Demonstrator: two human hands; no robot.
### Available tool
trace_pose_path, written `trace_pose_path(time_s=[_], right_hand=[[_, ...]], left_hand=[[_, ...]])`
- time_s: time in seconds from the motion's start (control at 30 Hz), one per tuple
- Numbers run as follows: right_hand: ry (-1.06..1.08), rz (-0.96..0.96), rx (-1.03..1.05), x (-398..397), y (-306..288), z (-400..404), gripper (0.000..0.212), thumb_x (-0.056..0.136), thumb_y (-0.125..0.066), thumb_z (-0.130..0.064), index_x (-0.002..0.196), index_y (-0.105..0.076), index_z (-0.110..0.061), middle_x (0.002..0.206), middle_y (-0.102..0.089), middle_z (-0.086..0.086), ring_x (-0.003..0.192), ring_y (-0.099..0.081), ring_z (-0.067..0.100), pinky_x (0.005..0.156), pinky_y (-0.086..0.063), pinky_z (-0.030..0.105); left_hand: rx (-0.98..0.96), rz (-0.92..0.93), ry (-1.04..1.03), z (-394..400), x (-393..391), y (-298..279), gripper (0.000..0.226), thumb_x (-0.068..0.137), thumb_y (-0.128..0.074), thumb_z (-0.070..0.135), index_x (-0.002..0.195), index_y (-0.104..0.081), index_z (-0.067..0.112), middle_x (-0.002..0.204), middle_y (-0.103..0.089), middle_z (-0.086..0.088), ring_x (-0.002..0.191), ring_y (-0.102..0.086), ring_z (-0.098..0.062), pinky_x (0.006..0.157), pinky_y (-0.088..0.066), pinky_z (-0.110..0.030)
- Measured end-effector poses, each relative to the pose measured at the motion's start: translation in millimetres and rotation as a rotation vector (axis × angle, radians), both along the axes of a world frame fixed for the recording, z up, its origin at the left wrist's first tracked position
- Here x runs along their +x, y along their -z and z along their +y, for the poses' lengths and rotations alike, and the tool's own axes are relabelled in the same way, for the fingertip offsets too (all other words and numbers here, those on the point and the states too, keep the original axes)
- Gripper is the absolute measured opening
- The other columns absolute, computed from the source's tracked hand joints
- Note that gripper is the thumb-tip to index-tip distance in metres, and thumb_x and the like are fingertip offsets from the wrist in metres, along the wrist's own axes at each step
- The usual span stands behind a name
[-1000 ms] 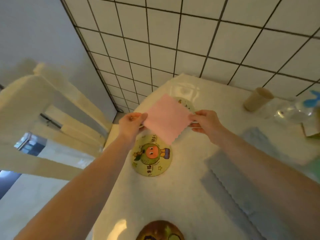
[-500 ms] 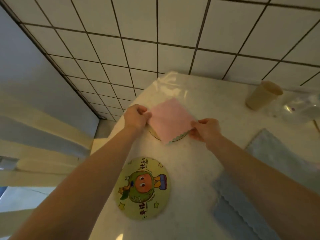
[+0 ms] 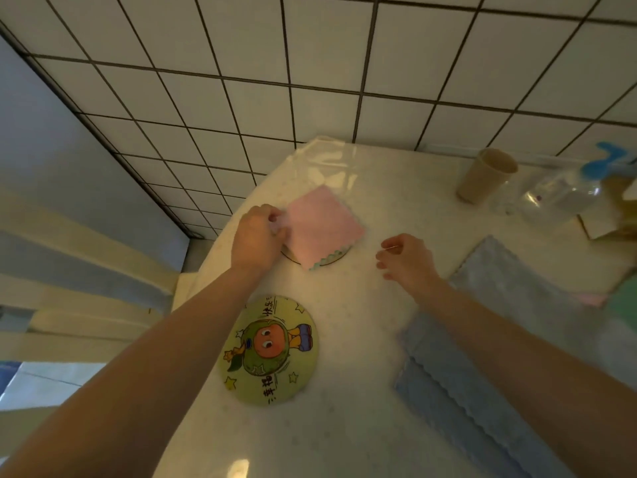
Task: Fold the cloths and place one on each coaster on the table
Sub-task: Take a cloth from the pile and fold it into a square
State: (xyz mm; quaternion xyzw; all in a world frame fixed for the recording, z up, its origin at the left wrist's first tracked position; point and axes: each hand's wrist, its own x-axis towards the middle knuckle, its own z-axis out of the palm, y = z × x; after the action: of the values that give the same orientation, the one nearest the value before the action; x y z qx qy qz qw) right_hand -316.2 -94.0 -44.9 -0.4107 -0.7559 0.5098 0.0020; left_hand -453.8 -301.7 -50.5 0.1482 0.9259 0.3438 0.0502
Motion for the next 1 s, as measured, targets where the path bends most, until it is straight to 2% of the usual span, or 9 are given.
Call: trace_pose_path(time_s=[0.1,0.2,0.27,0.37,0.43,0.6,0.73,0.87,1.0], right_hand=[[-0.16,0.016,0.22,47,-7,6,0.013,0.084,-0.061,-0.015,0.097,-0.062,-0.017,0.09,-0.065,-0.002,0.081,-0.062,0.016,0.072,-0.051,0.027],[-0.216,0.045,0.24,104,-13,18,0.013,0.086,-0.061,-0.011,0.099,-0.063,-0.012,0.086,-0.062,-0.002,0.08,-0.058,0.011,0.061,-0.04,0.008],[-0.227,0.031,0.312,147,-17,31,0.013,0.085,-0.063,-0.01,0.097,-0.064,-0.011,0.085,-0.064,-0.001,0.077,-0.057,0.01,0.063,-0.037,0.01],[-0.226,0.056,0.366,208,-21,46,0.012,0.081,-0.067,-0.006,0.093,-0.066,-0.006,0.087,-0.07,0.007,0.077,-0.063,0.018,0.077,-0.049,0.028],[-0.255,0.066,0.395,253,-23,53,0.011,0.082,-0.066,-0.005,0.093,-0.066,-0.005,0.087,-0.071,0.01,0.079,-0.065,0.023,0.078,-0.05,0.035],[-0.435,-0.017,0.416,346,-11,61,0.012,0.089,-0.058,-0.023,0.099,-0.061,-0.017,0.094,-0.065,0.001,0.089,-0.06,0.017,0.078,-0.048,0.03],[-0.6,-0.076,0.548,371,1,49,0.018,0.087,-0.059,-0.034,0.096,-0.059,-0.018,0.101,-0.057,-0.002,0.098,-0.049,0.016,0.082,-0.042,0.028],[-0.594,-0.092,0.707,368,7,41,0.011,0.081,-0.066,-0.028,0.085,-0.064,-0.019,0.09,-0.061,-0.002,0.088,-0.056,0.02,0.072,-0.048,0.031],[-0.517,-0.065,0.508,360,-1,50,0.006,0.085,-0.057,-0.021,0.08,-0.059,-0.023,0.087,-0.058,-0.005,0.082,-0.052,0.013,0.07,-0.046,0.03]], left_hand=[[-0.046,0.041,0.168,11,41,-12,0.031,0.086,-0.063,0.016,0.117,-0.061,0.012,0.108,-0.061,-0.007,0.1,-0.053,-0.024,0.08,-0.042,-0.029],[-0.095,0.064,0.313,26,94,-17,0.028,0.086,-0.063,0.013,0.114,-0.061,0.01,0.108,-0.061,-0.008,0.104,-0.052,-0.025,0.084,-0.043,-0.031],[-0.111,0.078,0.384,38,135,-20,0.027,0.087,-0.062,0.014,0.114,-0.06,0.012,0.11,-0.061,-0.007,0.107,-0.051,-0.024,0.087,-0.045,-0.034],[-0.15,0.107,0.469,55,197,-20,0.025,0.088,-0.06,0.014,0.112,-0.061,0.01,0.109,-0.061,-0.007,0.107,-0.05,-0.026,0.085,-0.047,-0.04],[-0.166,0.125,0.526,67,238,-17,0.024,0.087,-0.06,0.014,0.11,-0.062,0.009,0.107,-0.063,-0.011,0.106,-0.053,-0.029,0.083,-0.049,-0.039],[-0.259,0.237,0.79,94,323,-2,0.031,0.081,-0.042,0.025,0.095,-0.066,0.014,0.094,-0.066,-0.006,0.089,-0.064,-0.028,0.072,-0.05,-0.028],[-0.293,0.301,0.924,113,359,6,0.034,0.085,-0.042,0.027,0.104,-0.067,0.015,0.103,-0.066,-0.002,0.096,-0.061,-0.022,0.079,-0.052,-0.028],[-0.295,0.283,0.94,120,362,16,0.028,0.079,-0.061,0.019,0.106,-0.067,0.014,0.105,-0.066,-0.003,0.099,-0.062,-0.023,0.081,-0.055,-0.032],[-0.287,0.29,0.981,123,354,16,0.03,0.076,-0.072,0.019,0.105,-0.065,0.015,0.101,-0.063,-0.001,0.096,-0.059,-0.022,0.079,-0.051,-0.028]])
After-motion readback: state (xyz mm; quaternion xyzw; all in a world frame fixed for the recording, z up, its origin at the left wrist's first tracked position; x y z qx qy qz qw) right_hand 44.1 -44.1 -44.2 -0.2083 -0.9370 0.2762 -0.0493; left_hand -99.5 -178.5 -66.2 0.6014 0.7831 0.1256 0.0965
